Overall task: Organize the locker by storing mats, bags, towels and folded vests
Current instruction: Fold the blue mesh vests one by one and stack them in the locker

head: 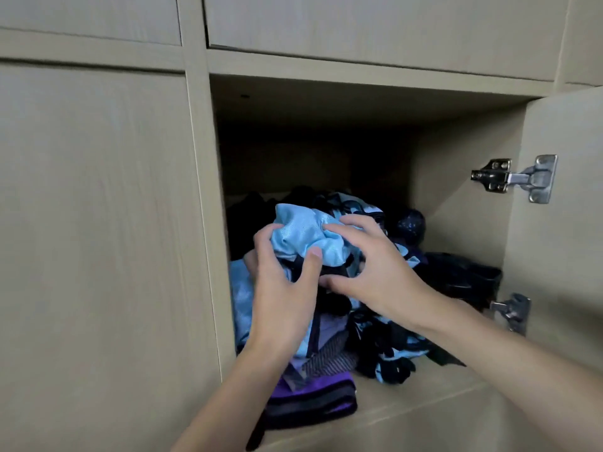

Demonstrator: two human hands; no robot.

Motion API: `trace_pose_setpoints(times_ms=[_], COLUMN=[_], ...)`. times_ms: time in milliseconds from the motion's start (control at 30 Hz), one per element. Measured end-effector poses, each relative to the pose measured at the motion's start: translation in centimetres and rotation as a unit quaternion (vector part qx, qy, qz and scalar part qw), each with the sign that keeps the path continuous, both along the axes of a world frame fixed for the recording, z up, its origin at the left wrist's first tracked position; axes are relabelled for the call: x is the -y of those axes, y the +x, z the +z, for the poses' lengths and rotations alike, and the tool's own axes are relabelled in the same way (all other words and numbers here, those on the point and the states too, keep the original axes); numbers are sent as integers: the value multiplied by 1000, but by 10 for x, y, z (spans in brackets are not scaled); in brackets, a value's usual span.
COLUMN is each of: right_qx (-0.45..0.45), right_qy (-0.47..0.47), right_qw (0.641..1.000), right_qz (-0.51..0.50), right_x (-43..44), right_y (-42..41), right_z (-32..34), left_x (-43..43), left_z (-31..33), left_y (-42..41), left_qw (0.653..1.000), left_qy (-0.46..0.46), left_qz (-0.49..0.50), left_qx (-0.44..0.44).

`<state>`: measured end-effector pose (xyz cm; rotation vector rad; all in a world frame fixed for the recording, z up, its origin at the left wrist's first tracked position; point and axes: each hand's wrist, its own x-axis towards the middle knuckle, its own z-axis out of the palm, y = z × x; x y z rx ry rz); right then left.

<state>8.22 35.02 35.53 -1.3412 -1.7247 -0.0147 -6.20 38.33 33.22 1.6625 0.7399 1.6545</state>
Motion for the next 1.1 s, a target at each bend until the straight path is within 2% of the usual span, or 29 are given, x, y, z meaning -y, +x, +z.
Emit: trace_pose_setpoints(times_ms=[100, 200, 233, 433, 567, 733, 900, 1033, 1100], right_qx=[46, 199, 222, 213, 205, 150, 174, 158, 172], right_qy=[7, 1, 11, 2, -40, -34, -99, -22, -23], right_qw=[999, 980, 975, 977, 976, 986, 974, 981, 979], right_qz=[16, -3, -8, 23, 53, 64, 104, 114, 106], right_x=[-41, -64, -66, -71, -83, -101, -111, -104, -110], right_y=[-5, -11, -10, -6, -14, -26, -24, -25, -30], right_z=[9, 9, 6, 0, 7, 8, 7, 5, 2], left_x=[-23, -34, -34, -40, -44, -39, -39, -40, -40], left_z=[6, -5, -11, -34, -36, -45, -59, -61, -60], left_y=[0, 6, 7, 5, 6, 3, 2, 2, 2], left_qw=[994, 974, 969, 952, 955, 960, 961, 960, 962], left_qy=[2, -16, -15, 93, 40, -8, -37, -34, -42], left_qz=[97, 193, 210, 278, 266, 240, 226, 236, 229], left_qx=[-45, -119, -131, -90, -125, -144, -152, -147, -145])
